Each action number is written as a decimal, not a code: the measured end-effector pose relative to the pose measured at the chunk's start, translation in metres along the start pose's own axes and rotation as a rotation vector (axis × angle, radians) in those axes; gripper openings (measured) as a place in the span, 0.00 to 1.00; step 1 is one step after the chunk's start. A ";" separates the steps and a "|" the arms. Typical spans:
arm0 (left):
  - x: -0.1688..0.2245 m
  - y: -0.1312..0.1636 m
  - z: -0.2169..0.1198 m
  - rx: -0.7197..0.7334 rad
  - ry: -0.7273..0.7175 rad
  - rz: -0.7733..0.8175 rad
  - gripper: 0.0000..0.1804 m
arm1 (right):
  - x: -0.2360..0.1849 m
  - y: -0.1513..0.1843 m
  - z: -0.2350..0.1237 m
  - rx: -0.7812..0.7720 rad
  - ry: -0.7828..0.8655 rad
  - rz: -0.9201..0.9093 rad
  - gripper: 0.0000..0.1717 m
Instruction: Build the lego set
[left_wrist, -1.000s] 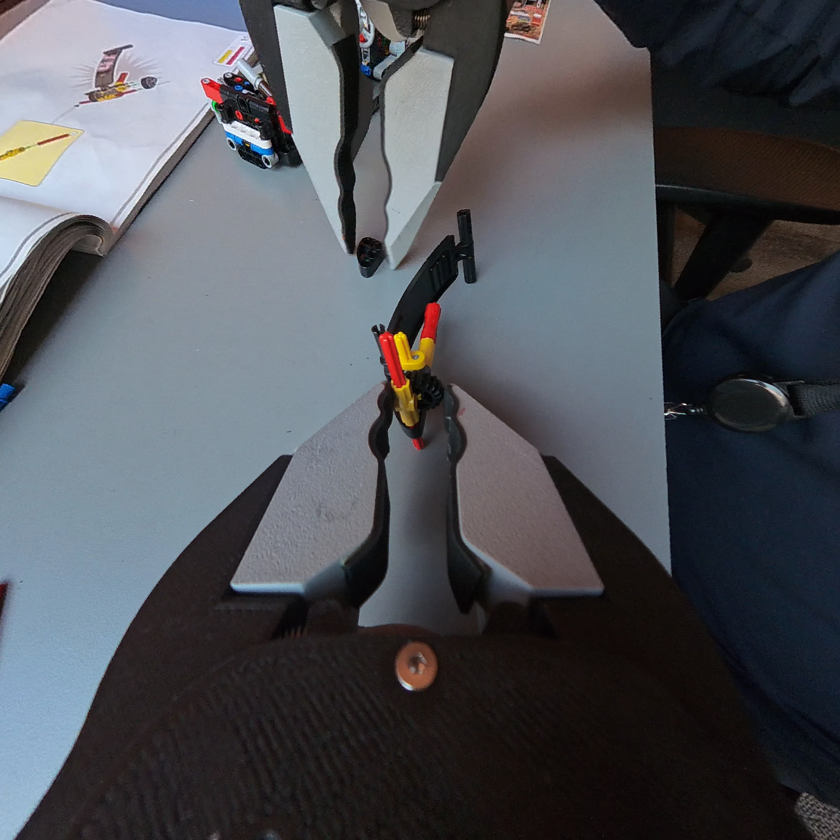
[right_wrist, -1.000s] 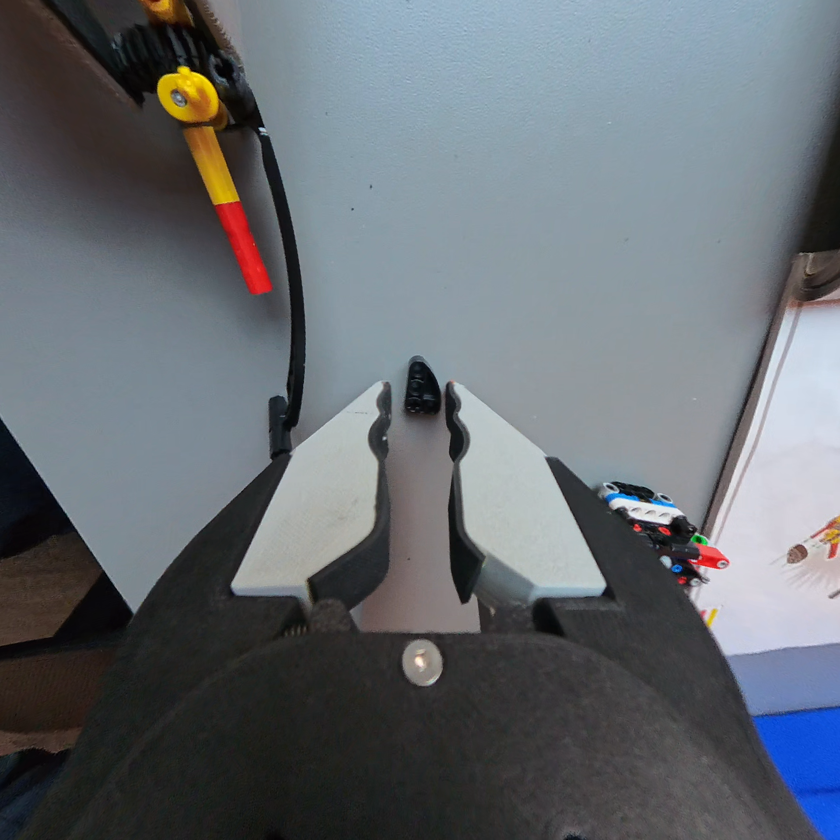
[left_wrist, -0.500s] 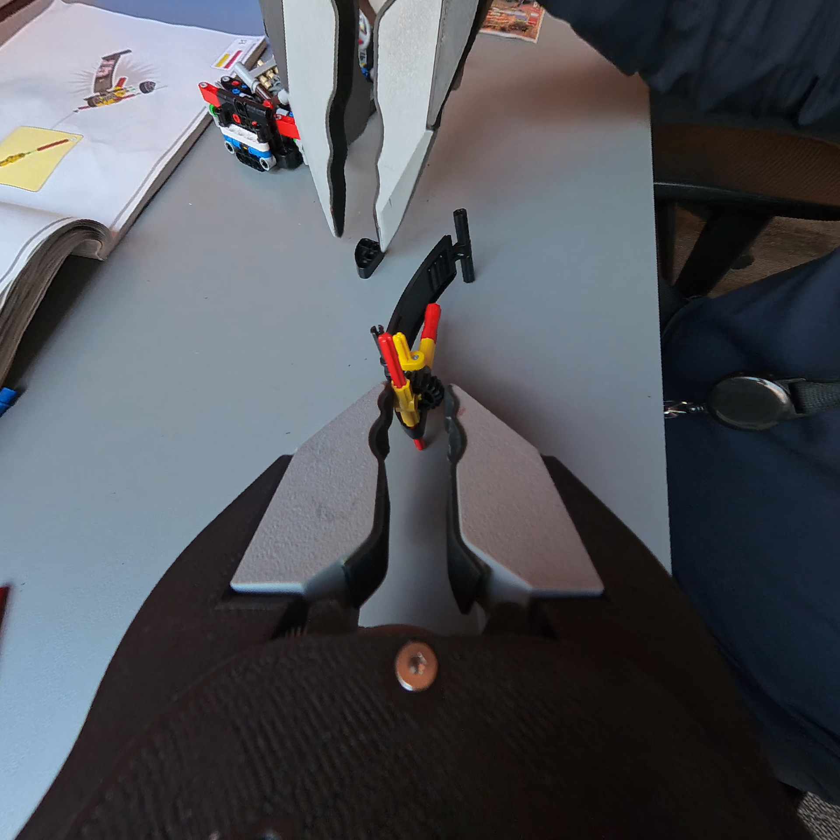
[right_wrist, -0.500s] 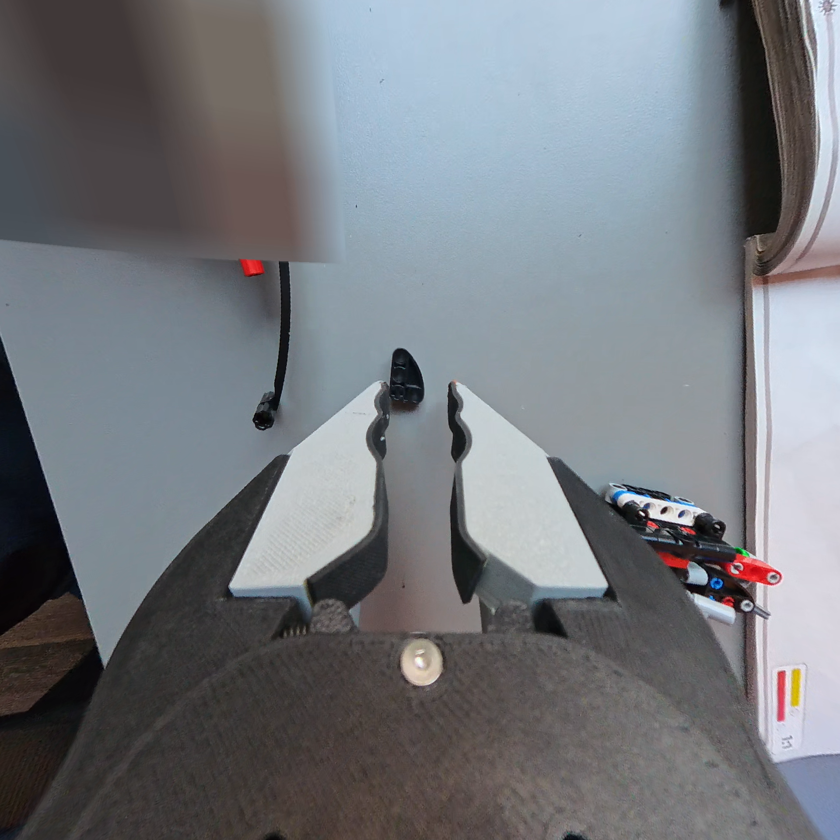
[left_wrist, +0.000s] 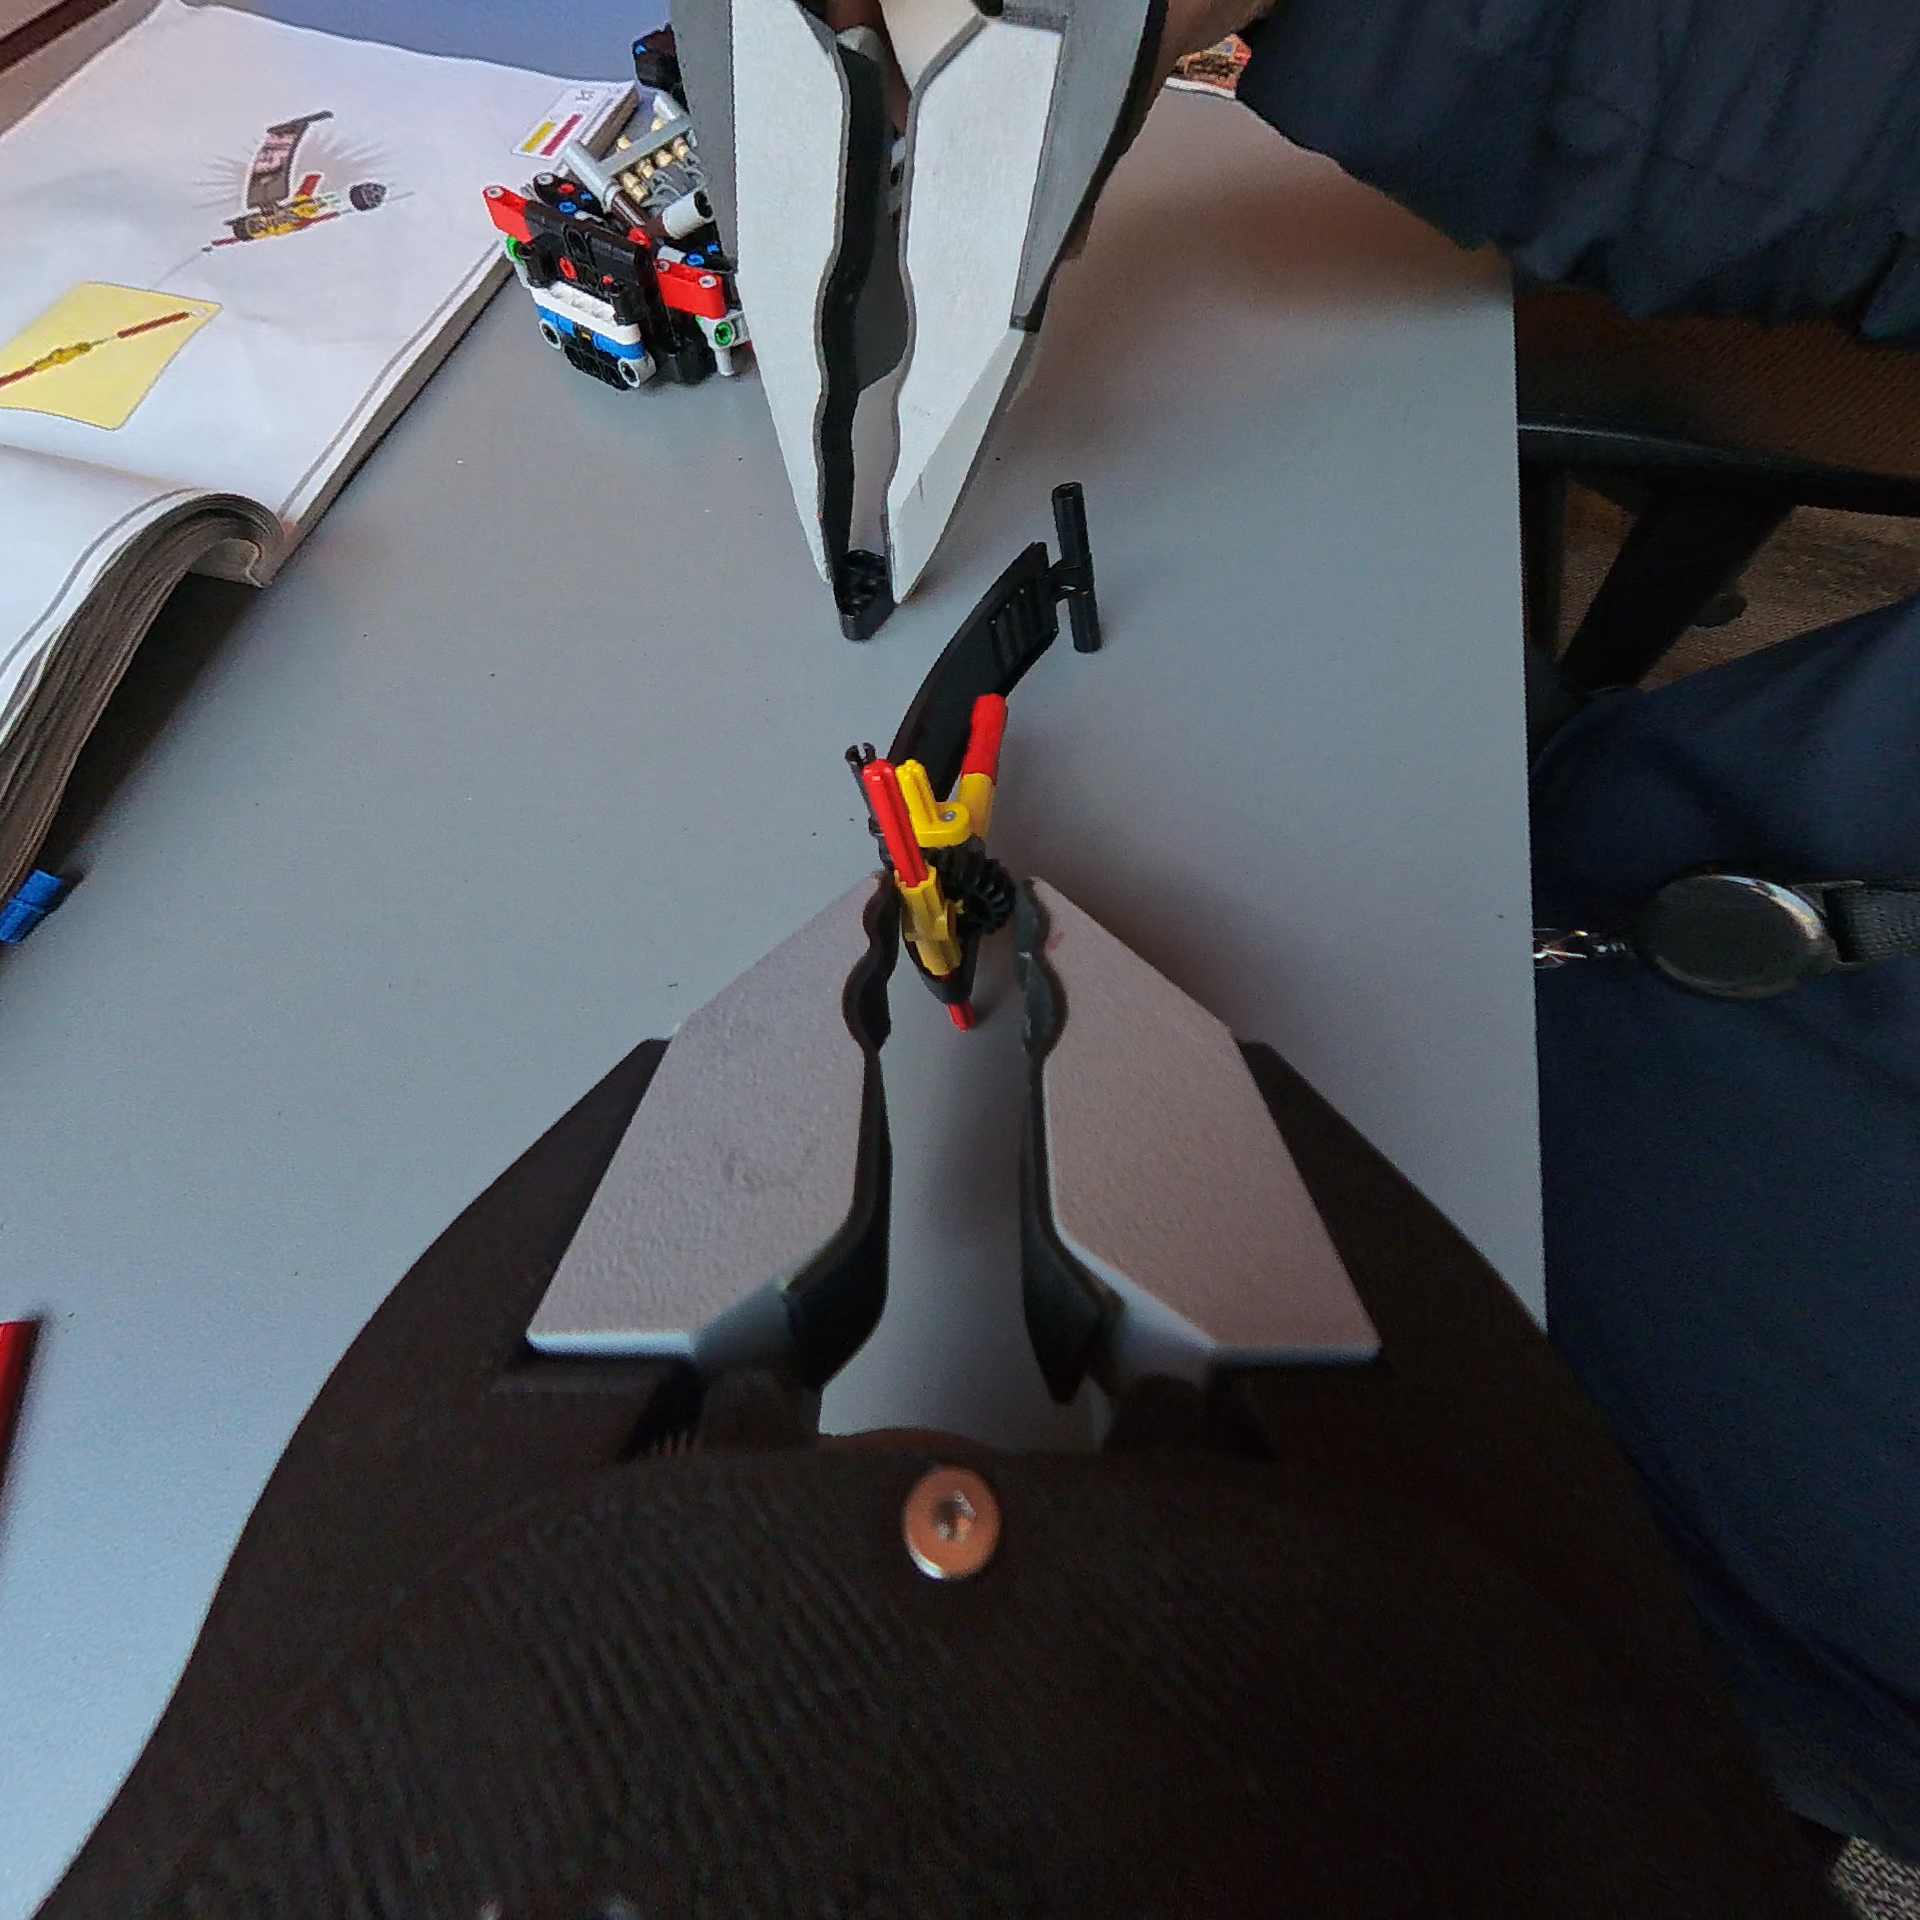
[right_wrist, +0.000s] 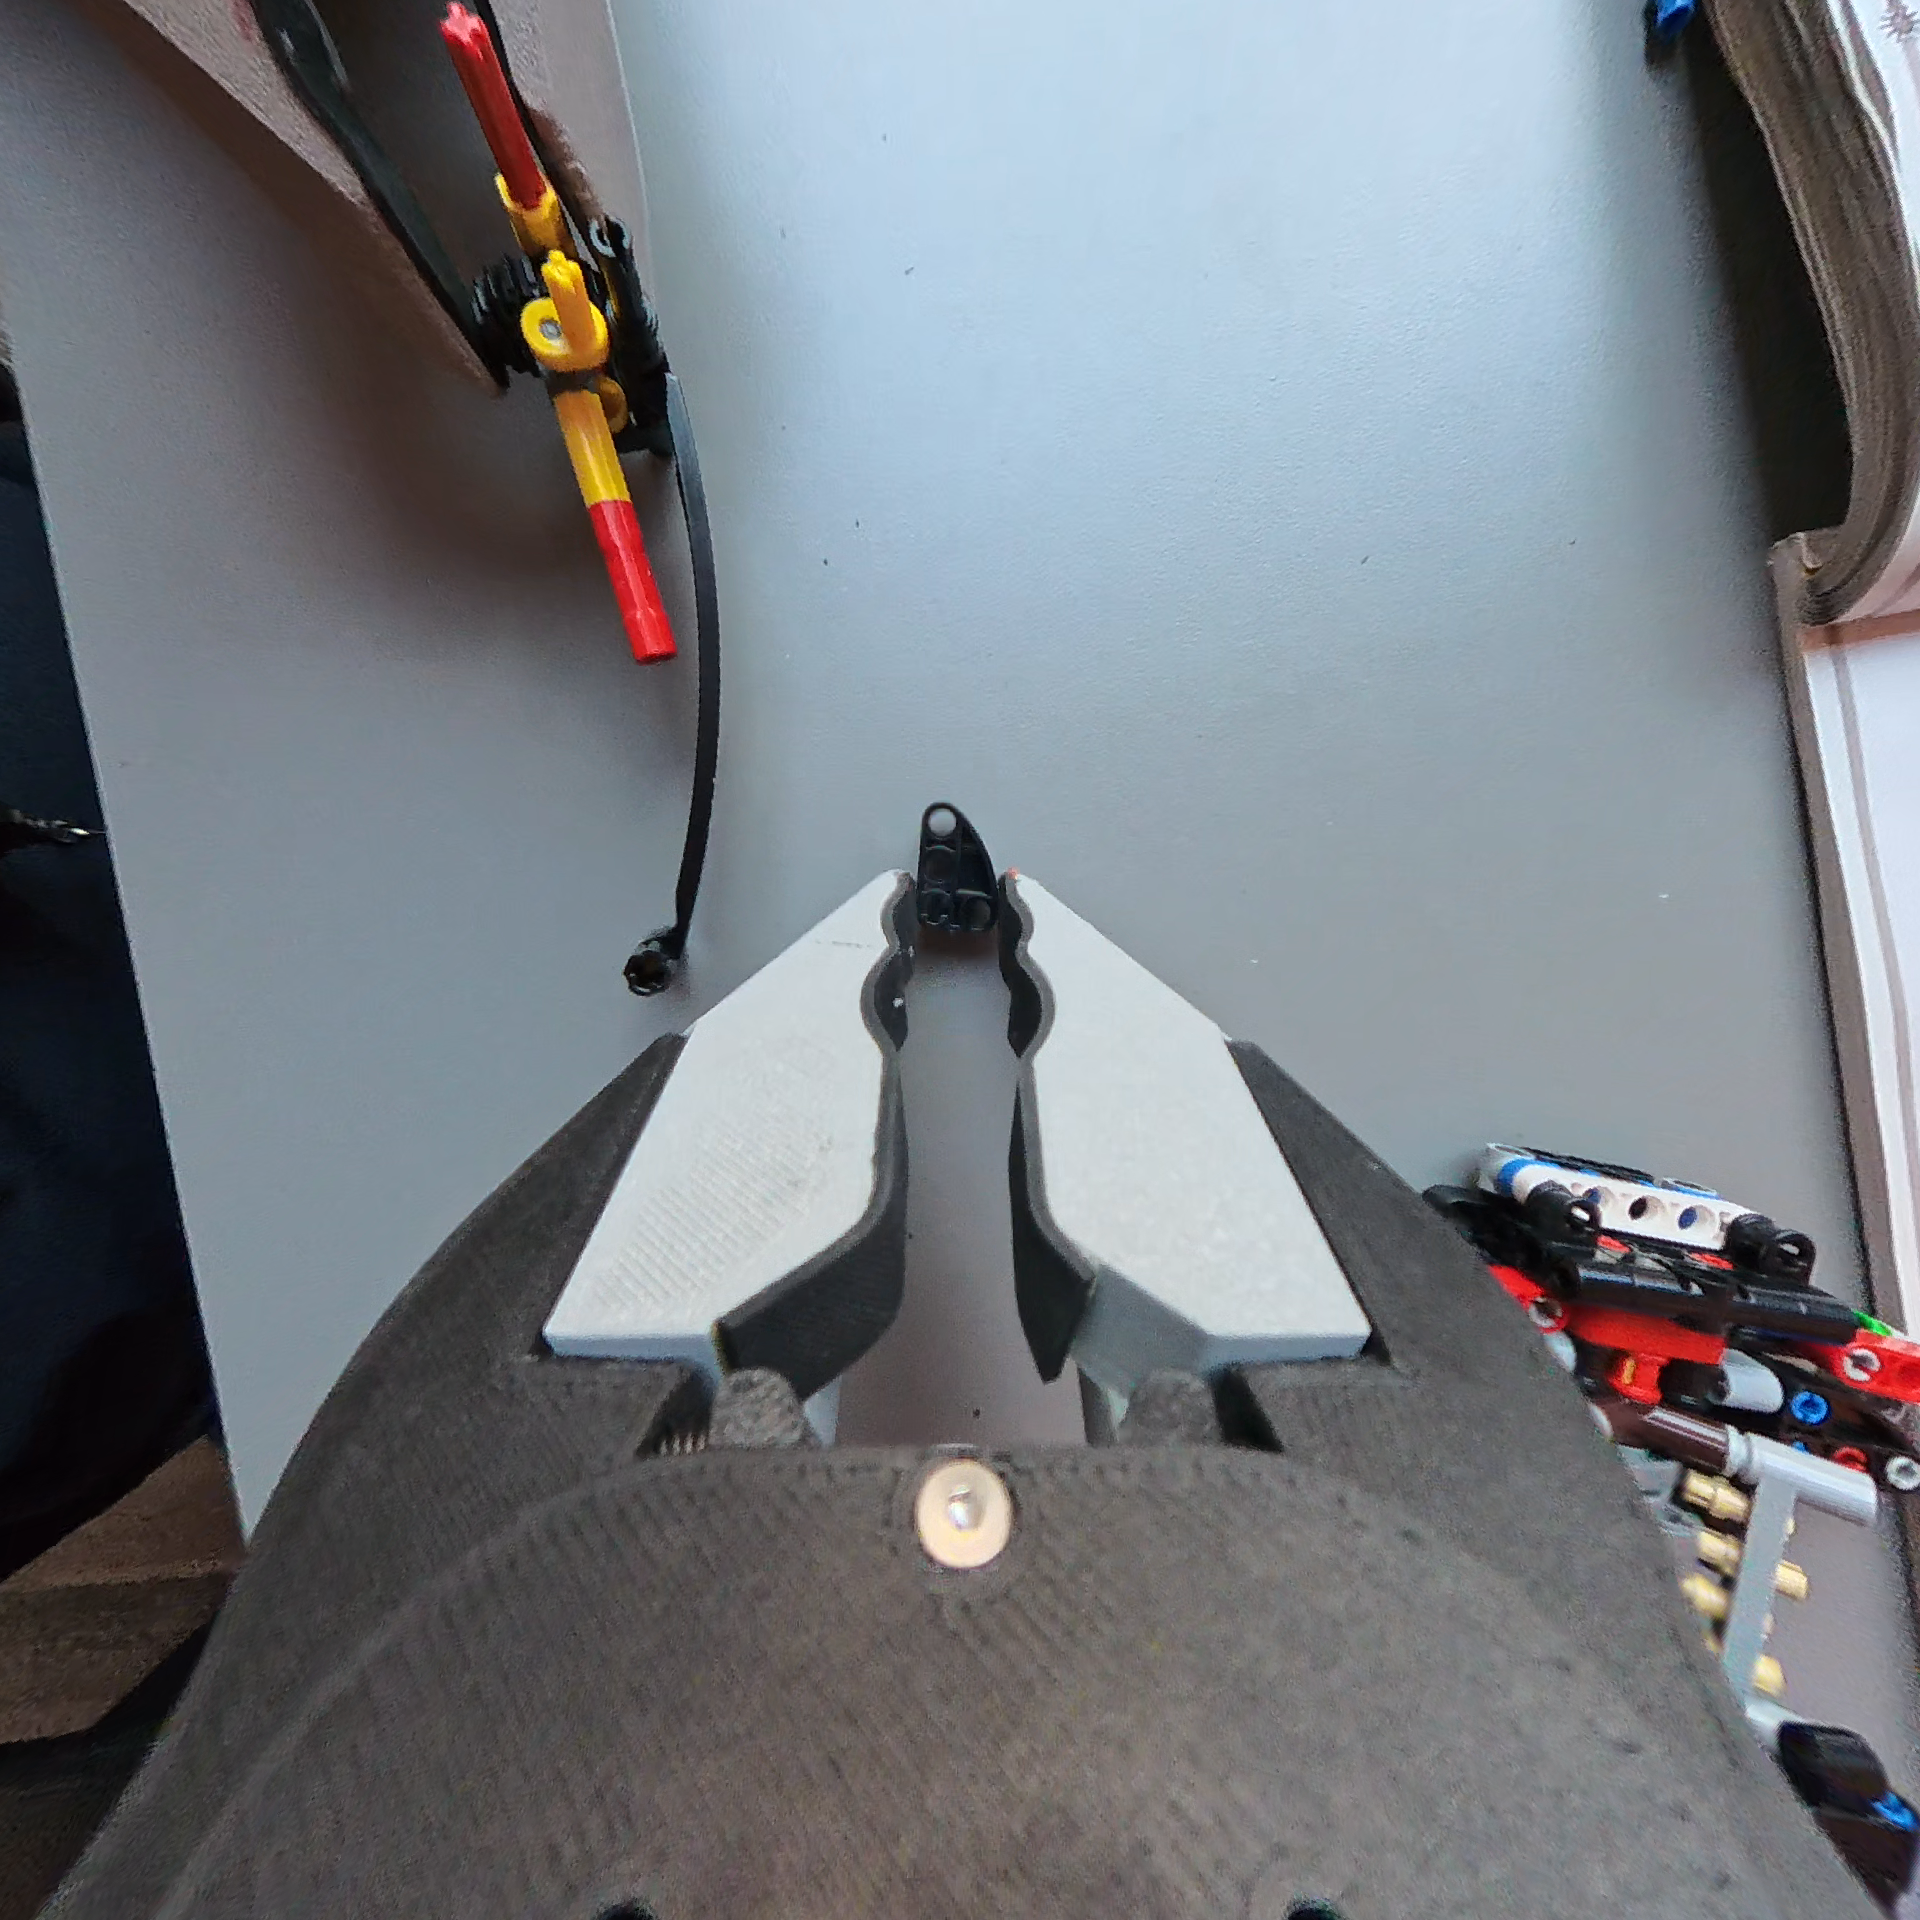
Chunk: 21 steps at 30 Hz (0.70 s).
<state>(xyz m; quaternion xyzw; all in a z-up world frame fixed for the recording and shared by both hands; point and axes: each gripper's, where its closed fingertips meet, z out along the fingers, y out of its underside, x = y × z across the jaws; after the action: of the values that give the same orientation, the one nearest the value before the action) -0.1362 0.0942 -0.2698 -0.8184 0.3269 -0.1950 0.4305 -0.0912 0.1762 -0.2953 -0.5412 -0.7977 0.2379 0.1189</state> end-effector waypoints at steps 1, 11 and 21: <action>0.000 0.000 0.000 0.000 -0.001 -0.001 0.11 | -0.001 -0.002 -0.001 0.012 -0.010 0.008 0.08; -0.001 0.000 0.000 0.000 -0.007 -0.004 0.11 | -0.025 -0.045 -0.021 0.194 -0.128 0.041 0.08; -0.001 0.000 0.000 -0.001 -0.009 0.000 0.11 | -0.045 -0.085 -0.026 0.266 -0.170 -0.027 0.07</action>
<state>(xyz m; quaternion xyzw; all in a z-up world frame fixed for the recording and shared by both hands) -0.1368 0.0950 -0.2699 -0.8193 0.3252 -0.1911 0.4318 -0.1304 0.1156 -0.2267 -0.4880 -0.7736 0.3846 0.1248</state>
